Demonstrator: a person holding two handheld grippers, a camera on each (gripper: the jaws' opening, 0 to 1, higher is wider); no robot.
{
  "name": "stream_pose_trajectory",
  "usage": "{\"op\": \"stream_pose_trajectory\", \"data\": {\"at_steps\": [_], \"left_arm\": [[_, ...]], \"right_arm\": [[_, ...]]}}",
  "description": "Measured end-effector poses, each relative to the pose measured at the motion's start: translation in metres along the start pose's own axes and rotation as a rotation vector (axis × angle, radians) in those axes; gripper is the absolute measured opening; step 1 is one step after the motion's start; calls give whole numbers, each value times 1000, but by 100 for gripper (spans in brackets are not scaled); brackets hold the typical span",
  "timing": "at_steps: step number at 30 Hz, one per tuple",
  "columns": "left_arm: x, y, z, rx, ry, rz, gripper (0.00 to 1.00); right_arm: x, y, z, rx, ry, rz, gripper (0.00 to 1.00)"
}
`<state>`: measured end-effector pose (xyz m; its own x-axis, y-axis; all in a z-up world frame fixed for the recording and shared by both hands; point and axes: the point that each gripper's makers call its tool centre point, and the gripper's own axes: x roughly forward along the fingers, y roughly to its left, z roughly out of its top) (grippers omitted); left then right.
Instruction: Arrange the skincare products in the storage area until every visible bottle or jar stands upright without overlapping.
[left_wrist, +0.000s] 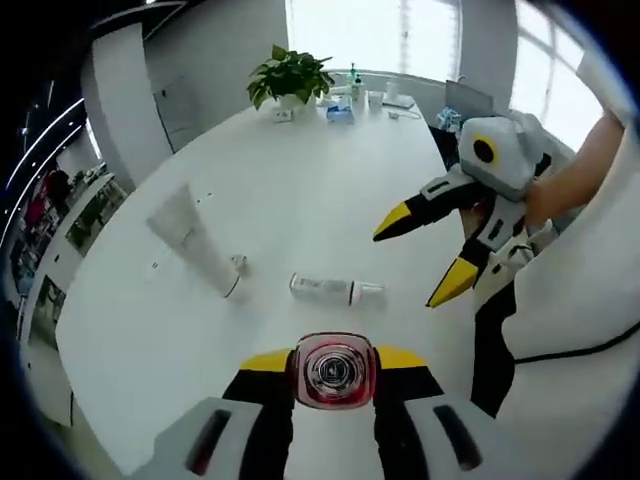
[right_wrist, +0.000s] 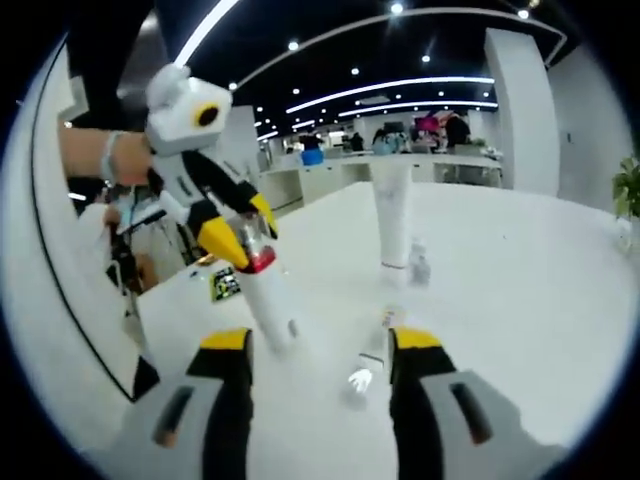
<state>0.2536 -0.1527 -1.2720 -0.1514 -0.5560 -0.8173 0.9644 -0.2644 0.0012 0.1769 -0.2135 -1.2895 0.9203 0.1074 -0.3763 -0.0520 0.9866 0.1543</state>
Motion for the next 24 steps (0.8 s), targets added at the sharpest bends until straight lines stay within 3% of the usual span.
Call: {"op": "stream_pose_trajectory", "data": {"at_steps": [15, 17, 24], "left_arm": [[-2, 0, -3, 1, 16, -5, 28], [-4, -3, -6, 21, 39, -37, 27], [-4, -1, -6, 22, 59, -42, 27]], "right_arm": [[-10, -5, -3, 25, -8, -41, 52], [-12, -6, -3, 31, -8, -45, 52], [-16, -6, -3, 33, -7, -51, 51]]}}
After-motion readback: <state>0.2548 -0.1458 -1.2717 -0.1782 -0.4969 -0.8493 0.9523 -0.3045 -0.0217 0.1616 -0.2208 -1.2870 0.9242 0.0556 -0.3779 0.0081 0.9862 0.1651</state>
